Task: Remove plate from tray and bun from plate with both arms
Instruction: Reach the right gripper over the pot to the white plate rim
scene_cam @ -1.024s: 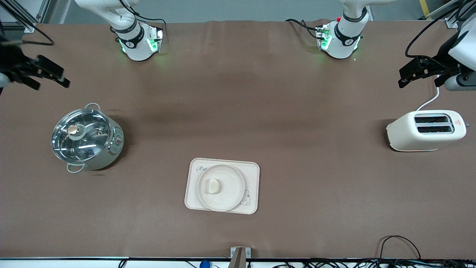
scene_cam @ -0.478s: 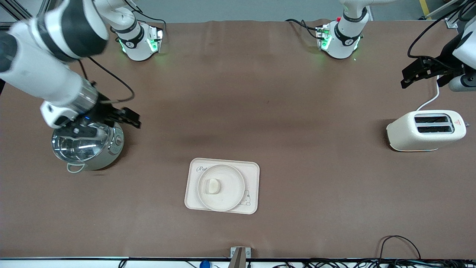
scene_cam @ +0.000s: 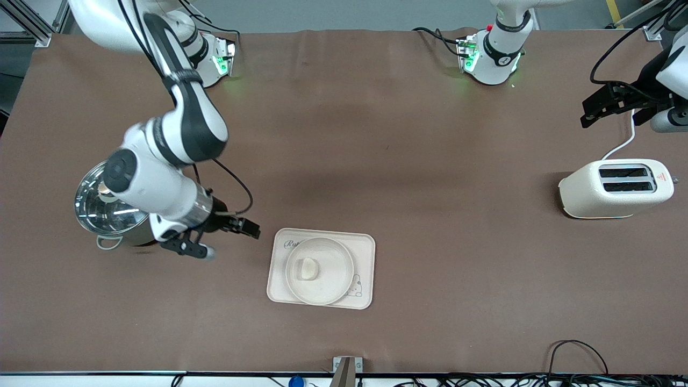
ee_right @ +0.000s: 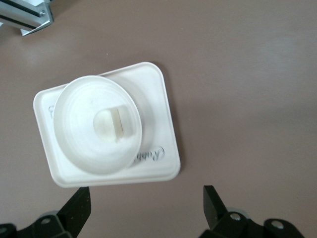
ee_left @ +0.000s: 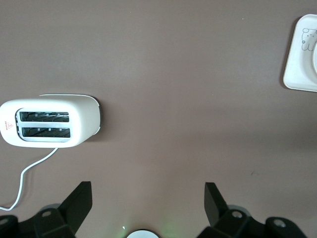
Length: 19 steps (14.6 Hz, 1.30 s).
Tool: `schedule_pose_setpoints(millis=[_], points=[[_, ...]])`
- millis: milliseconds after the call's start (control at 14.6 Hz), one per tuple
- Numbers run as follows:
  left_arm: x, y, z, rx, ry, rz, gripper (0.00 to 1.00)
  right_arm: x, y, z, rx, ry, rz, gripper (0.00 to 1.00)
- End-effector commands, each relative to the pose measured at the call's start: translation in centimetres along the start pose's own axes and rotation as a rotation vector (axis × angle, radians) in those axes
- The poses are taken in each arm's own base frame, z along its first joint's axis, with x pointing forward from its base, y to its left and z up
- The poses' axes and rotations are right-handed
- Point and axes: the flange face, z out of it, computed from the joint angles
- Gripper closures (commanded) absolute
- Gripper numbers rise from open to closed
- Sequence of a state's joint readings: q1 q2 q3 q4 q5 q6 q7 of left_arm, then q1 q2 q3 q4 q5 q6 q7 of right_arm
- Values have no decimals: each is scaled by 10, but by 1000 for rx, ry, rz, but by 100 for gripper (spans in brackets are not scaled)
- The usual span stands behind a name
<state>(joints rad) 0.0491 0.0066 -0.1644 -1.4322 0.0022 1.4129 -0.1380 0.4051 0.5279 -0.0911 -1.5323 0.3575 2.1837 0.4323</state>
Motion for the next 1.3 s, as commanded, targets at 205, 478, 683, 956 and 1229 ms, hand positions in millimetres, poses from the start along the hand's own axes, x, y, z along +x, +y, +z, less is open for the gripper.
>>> schedule_pose_setpoints(millis=[205, 478, 683, 956, 1229], points=[[2, -1, 2, -1, -17, -3, 0, 44, -21, 99, 43, 87, 31, 3], [11, 10, 15, -2, -31, 15, 0, 47, -17, 128, 69, 90, 33, 28], [13, 13, 19, -4, -40, 20, 0, 45, -16, 137, 65, 81, 0, 46], [19, 6, 27, -5, -54, 20, 0, 37, -21, 146, 80, 55, -65, 54], [23, 4, 33, -11, -64, 16, 0, 30, -20, 159, 76, 34, -107, 54]])
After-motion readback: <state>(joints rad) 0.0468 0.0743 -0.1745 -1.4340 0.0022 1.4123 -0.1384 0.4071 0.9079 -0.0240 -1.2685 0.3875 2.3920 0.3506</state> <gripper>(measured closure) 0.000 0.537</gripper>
